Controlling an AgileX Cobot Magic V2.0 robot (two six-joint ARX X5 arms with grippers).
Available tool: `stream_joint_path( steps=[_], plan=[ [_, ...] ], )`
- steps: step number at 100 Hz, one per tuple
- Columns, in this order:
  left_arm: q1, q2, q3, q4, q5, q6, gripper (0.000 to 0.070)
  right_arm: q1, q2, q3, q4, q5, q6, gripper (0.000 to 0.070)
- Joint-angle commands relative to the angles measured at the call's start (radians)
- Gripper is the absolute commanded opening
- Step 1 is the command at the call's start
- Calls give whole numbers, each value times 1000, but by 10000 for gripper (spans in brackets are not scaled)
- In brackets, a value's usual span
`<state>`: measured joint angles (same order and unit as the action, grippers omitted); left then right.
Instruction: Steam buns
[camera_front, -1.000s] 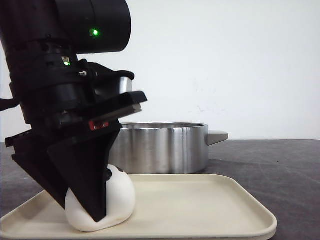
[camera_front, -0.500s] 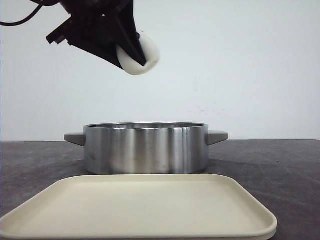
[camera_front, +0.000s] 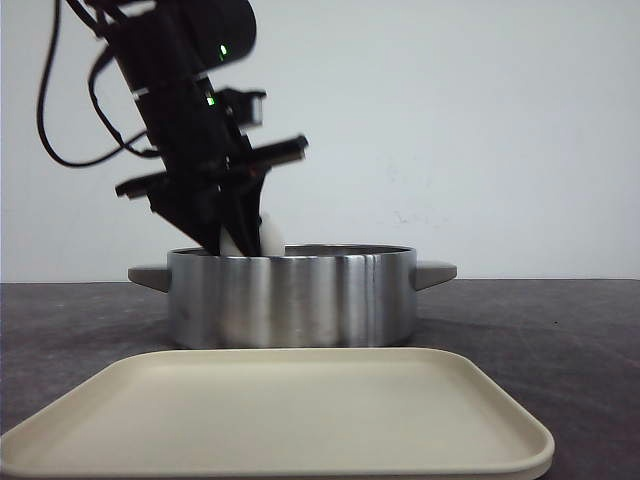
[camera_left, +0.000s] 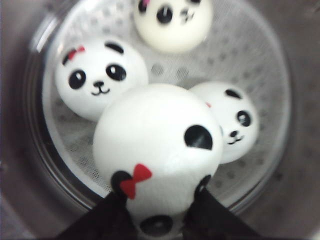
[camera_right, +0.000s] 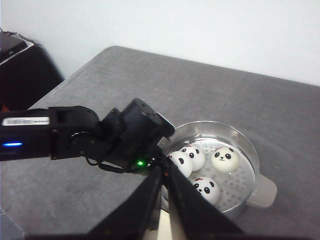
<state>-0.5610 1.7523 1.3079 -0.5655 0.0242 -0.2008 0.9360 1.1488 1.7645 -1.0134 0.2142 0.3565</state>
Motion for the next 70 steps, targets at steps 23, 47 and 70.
stream_joint_path(
  steps=[23, 47, 70],
  plan=[
    [-6, 8, 29, 3, -1, 13, 476, 12, 20, 16, -16, 5, 3, 15],
    [-6, 6, 89, -119, -2, 13, 474, 12, 22, -3, -21, 60, -19, 15],
    [-12, -174, 108, -90, -11, -2, 216, 12, -1, -168, 23, 217, -35, 15]
  ],
)
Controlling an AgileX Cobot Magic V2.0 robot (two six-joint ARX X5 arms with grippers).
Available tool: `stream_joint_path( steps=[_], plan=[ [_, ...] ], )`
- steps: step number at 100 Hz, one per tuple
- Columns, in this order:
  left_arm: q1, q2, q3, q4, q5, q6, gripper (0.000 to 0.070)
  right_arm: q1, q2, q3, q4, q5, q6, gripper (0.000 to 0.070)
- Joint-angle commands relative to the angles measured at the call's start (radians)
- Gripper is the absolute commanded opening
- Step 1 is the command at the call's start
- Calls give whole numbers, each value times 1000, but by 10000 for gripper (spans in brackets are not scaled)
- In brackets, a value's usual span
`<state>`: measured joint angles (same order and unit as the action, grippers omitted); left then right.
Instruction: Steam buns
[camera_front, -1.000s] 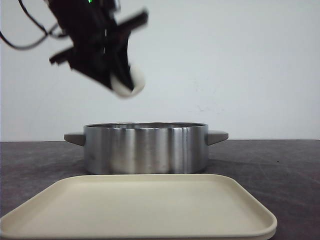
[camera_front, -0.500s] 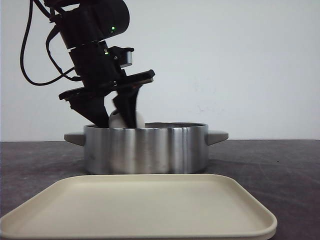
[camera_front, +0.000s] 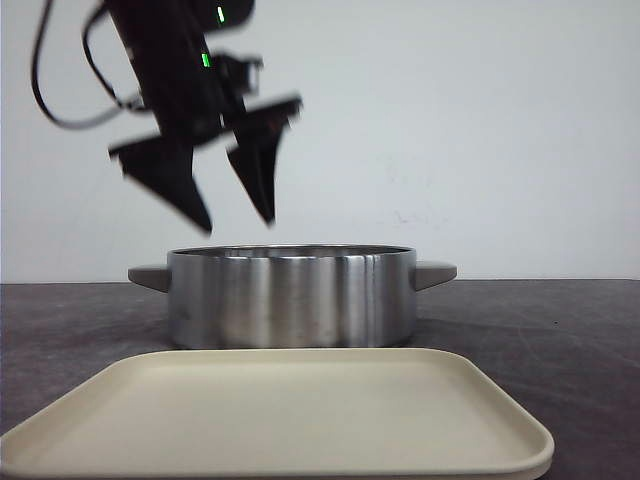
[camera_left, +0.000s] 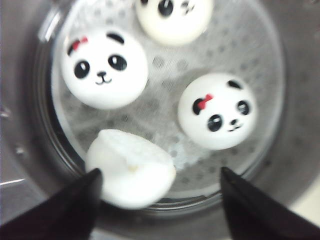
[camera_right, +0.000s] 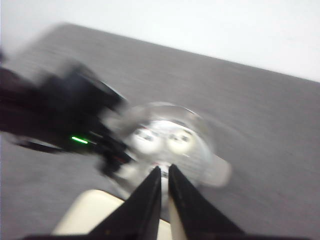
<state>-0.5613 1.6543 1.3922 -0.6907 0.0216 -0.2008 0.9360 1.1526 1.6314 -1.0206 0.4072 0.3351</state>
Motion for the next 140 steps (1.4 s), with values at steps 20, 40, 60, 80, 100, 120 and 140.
stream_joint_path(
  steps=[20, 40, 60, 80, 100, 120, 140],
  plan=[
    [-23, -362, -3, 83, -60, 11, 0, 12, -158, -396, 331, -9, -18, 15],
    [-23, -685, -194, 101, -66, 7, 0, 12, -344, -740, 629, -100, -31, 15],
    [-23, -943, -399, 92, -67, -56, 0, 11, -409, -819, 711, -84, -26, 15],
    [-23, -1040, -426, -37, -68, -69, 0, 12, -410, -819, 773, -85, -29, 15],
    [-23, -1084, -426, -77, -68, -69, 0, 11, -410, -819, 808, -85, -29, 15],
    [-23, -1102, -425, -77, -68, -69, 0, 11, -410, -819, 809, -85, -29, 15],
    [-23, -1102, -425, -77, -68, -69, 0, 11, -410, -819, 809, -85, -29, 15]
  ],
)
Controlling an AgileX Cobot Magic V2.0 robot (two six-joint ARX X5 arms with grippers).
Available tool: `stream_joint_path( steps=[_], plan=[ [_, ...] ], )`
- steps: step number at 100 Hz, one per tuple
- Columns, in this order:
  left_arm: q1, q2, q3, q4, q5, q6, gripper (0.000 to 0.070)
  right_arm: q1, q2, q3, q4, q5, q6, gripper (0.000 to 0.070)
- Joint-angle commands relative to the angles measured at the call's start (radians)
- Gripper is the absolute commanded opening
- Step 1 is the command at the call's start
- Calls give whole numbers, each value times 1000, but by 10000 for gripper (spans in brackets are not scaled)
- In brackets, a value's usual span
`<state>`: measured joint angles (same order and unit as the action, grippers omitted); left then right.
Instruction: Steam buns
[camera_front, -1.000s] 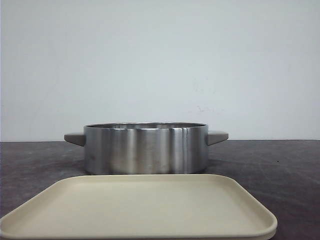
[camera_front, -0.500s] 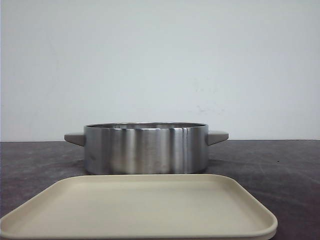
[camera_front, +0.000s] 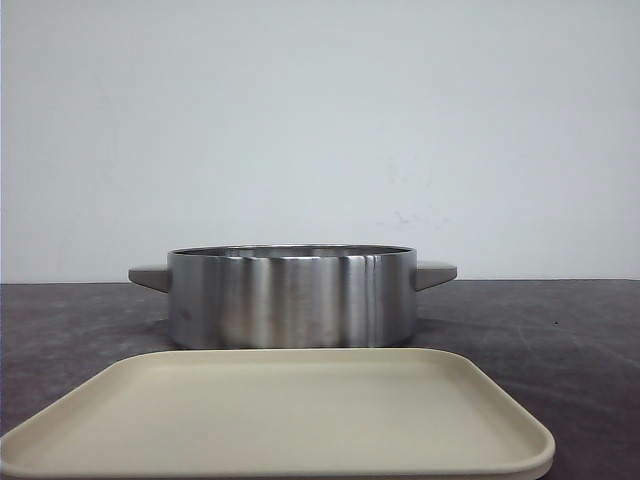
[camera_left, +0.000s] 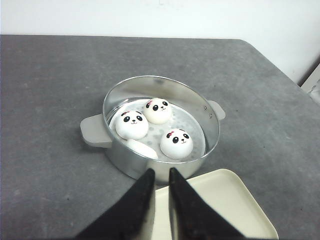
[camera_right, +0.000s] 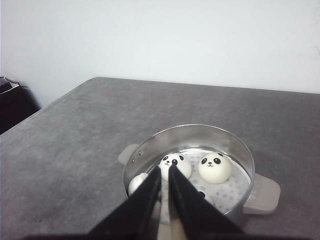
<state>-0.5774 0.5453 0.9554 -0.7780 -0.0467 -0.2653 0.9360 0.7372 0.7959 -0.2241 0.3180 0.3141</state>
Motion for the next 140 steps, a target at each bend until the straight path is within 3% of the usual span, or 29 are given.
stream_joint_path(
  steps=[1, 27, 42, 62, 71, 82, 98, 115, 140],
  plan=[
    [-6, 6, 11, 11, 0, -5, 0, 11, 6, 16, 12, 4, -8, 15],
    [-6, 6, 11, 11, 0, -5, 0, -4, -26, 11, 11, 0, -8, 15],
    [-6, 7, 11, 11, 0, -5, 0, -92, -132, -72, 41, -10, -21, 15],
    [-6, 7, 11, 11, 0, -5, 0, -339, -354, -436, 439, -71, -124, 15],
    [-6, 6, 11, 11, 0, -5, 0, -457, -438, -565, 513, -133, -159, 15],
    [-6, 7, 12, 11, 0, -5, 0, -595, -513, -648, 460, -197, -177, 14],
    [-6, 6, 12, 11, 0, -5, 0, -774, -581, -674, 262, -321, -197, 13],
    [-6, 6, 12, 11, 0, -5, 0, -873, -631, -703, 177, -322, -242, 13],
    [-6, 6, 12, 11, 0, -5, 0, -893, -711, -777, 95, -327, -274, 13]
  ],
)
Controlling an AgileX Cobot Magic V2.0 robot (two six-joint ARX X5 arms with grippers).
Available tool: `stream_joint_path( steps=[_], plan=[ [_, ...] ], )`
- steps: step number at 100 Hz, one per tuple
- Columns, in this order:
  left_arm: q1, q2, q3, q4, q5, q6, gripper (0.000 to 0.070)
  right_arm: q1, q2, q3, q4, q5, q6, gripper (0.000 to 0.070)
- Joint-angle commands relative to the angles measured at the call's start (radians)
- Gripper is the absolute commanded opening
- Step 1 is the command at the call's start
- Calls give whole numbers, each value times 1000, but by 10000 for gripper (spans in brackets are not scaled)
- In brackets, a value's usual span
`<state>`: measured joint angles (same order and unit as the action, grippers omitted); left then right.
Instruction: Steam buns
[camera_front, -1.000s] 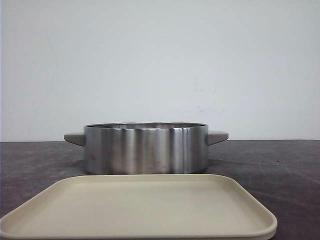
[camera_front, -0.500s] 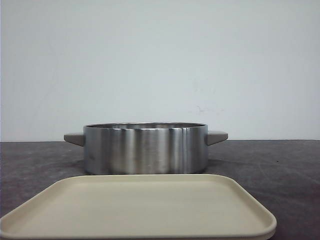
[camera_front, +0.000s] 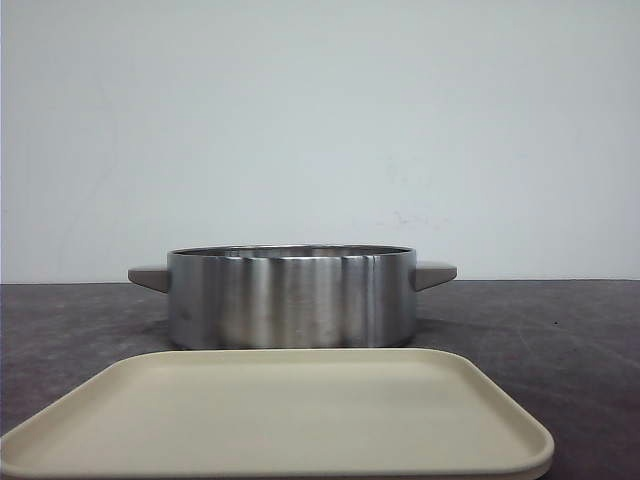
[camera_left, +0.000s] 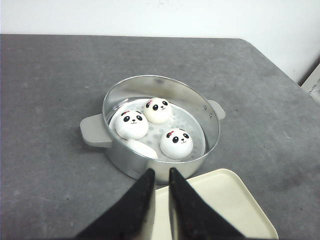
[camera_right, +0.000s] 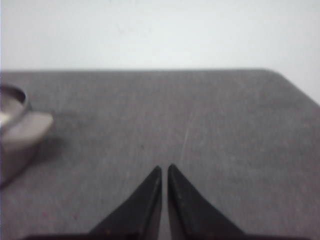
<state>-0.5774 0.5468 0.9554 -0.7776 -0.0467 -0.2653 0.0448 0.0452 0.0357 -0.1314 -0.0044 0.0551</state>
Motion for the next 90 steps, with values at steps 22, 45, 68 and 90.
stream_joint_path(
  steps=[22, 45, 68, 90],
  plan=[
    [-6, 5, 12, 11, 1, -5, 0, -19, -42, -24, -49, -21, -19, 13],
    [-6, 5, 12, 11, 1, -5, 0, -21, -42, -24, -26, -22, -17, 13],
    [-6, 5, 12, 11, 1, -5, 0, -21, -42, -24, -23, -22, -18, 13],
    [-6, 5, 12, 11, 1, -5, 0, -21, -42, -24, -23, -22, -18, 13]
  ],
)
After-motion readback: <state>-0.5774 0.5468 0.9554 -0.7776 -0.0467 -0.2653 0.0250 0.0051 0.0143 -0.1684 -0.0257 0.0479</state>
